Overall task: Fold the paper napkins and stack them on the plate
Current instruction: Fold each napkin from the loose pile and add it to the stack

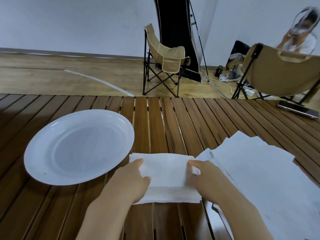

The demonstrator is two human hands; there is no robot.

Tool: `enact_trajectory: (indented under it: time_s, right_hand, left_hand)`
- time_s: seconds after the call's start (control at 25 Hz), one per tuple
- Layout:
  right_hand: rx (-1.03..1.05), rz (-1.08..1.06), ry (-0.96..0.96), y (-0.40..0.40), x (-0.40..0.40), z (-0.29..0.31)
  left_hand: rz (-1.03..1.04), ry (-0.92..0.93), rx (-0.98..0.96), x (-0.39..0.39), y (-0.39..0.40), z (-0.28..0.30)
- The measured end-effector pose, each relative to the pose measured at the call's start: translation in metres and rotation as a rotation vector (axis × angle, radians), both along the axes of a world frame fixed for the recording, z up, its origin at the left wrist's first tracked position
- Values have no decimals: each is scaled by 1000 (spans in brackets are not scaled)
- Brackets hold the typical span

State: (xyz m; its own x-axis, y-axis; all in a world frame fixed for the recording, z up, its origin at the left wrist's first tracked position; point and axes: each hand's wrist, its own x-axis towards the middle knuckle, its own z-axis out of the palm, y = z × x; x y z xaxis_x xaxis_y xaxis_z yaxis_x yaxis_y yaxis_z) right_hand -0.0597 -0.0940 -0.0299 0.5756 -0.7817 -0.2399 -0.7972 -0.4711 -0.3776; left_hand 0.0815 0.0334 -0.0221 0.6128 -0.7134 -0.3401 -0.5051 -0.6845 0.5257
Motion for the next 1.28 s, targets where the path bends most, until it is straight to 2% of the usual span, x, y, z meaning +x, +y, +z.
enact_trajectory:
  time_s: [0.12,0.28,0.48,0.72,0.84,1.0,1.16,1.28]
  right_hand:
    - [-37,-213,-2,-11,-13,-2]
    - [-9,-405,276,-12,-28,7]
    - [141,-420,413,-12,-30,3]
    - [27,-463,378,-11,-23,-3]
    - [-154,-478,195,-8,-18,7]
    - [-468,-559,-226,-3,-10,24]
    - [-727,-314,-713,-2,-9,35]
    - [-742,-179,-963,5,-5,44]
  left_hand:
    - [32,-28,-18,-14,5,0]
    - [77,-36,-51,-19,8,-2]
    - [46,-47,-113,-6,7,0]
    - [3,-43,-87,-7,5,1]
    - [44,-78,-124,-9,6,6]
    - [121,-96,-220,-9,8,9]
    - [232,-77,-386,-3,3,14]
    - [216,-53,-478,-1,1,19]
